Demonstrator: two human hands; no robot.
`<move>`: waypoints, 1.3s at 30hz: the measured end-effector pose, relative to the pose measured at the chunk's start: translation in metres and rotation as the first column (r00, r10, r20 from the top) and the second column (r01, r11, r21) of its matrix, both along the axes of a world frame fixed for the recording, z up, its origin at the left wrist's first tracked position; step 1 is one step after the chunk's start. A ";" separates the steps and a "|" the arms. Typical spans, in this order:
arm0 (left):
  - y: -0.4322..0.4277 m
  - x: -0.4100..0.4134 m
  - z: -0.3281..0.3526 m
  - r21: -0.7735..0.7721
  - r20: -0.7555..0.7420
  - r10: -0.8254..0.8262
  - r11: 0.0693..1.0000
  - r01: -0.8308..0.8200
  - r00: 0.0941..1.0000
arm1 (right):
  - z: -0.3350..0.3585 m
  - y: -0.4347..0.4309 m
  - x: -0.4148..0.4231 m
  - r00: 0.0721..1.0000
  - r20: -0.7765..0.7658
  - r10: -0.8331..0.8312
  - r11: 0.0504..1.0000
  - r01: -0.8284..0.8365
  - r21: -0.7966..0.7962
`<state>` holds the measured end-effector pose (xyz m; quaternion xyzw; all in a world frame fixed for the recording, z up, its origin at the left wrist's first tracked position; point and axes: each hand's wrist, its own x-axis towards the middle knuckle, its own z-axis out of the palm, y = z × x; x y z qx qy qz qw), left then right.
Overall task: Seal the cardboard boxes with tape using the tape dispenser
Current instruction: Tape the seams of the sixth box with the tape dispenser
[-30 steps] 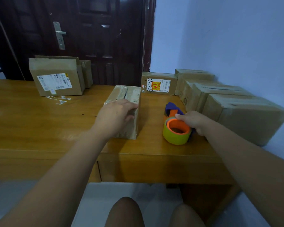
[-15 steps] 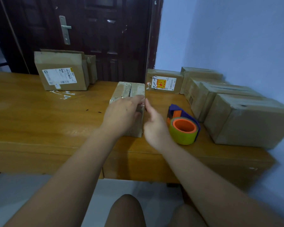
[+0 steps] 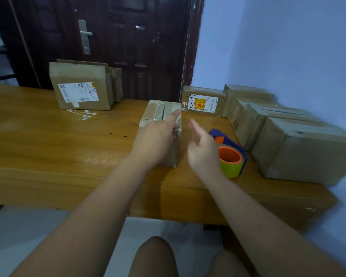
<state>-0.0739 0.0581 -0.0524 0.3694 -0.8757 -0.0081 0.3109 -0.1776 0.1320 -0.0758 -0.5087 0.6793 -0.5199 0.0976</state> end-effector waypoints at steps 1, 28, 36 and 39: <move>0.000 0.000 0.001 -0.007 0.004 -0.009 1.000 0.009 1.000 | 0.006 -0.004 -0.004 0.999 -0.046 0.021 1.000 -0.022 -0.021; -0.050 0.064 -0.064 0.152 -0.639 -0.205 0.912 0.382 0.742 | -0.027 -0.035 -0.023 0.940 -0.219 0.261 0.948 -0.292 -0.126; -0.056 0.056 -0.069 -0.090 -0.540 -0.268 0.961 0.261 0.798 | -0.033 -0.039 -0.024 0.929 -0.303 0.214 0.944 -0.276 -0.180; -0.055 0.051 -0.071 -0.075 -0.584 -0.251 0.964 0.256 0.772 | -0.035 -0.041 -0.021 0.939 -0.294 0.180 0.936 -0.255 -0.243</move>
